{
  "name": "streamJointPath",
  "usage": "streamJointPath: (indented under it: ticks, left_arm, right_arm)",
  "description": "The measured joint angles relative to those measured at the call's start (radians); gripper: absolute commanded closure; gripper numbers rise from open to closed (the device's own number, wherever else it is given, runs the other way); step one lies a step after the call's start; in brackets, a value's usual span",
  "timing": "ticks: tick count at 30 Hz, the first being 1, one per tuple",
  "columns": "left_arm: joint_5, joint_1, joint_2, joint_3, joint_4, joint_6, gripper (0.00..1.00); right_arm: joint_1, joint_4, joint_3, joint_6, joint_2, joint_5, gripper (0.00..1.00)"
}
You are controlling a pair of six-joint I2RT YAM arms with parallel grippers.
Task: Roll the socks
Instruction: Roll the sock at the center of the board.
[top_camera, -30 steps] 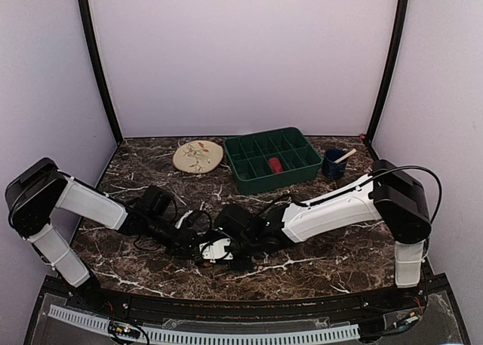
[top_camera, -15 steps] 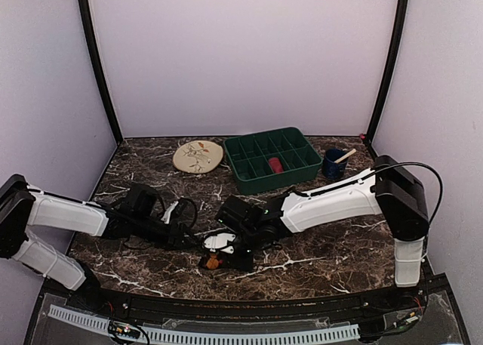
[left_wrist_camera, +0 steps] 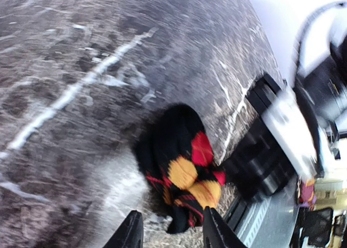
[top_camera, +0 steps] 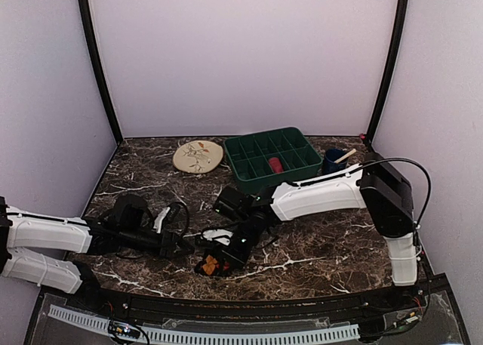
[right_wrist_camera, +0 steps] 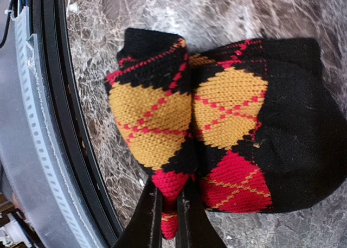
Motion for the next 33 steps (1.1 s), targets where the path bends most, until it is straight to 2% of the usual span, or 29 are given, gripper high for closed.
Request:
streamJointPath:
  ticks: [12, 17, 25, 33]
  left_arm:
    - [-0.084, -0.163, -0.013, -0.015, 0.035, 0.064, 0.54]
    - [-0.126, -0.203, 0.015, 0.000, 0.035, 0.110, 0.48]
    - [-0.225, -0.303, 0.100, 0.085, 0.011, 0.194, 0.45]
    - [-0.299, -0.352, 0.203, 0.145, -0.023, 0.240, 0.45]
  right_arm:
    - [-0.072, -0.014, 0.002, 0.013, 0.036, -0.164, 1.00]
    - [-0.078, -0.028, 0.015, 0.009, 0.050, -0.195, 1.00]
    - [-0.084, -0.055, 0.035, -0.005, 0.068, -0.227, 1.00]
    - [-0.091, -0.072, 0.047, -0.018, 0.075, -0.242, 1.00]
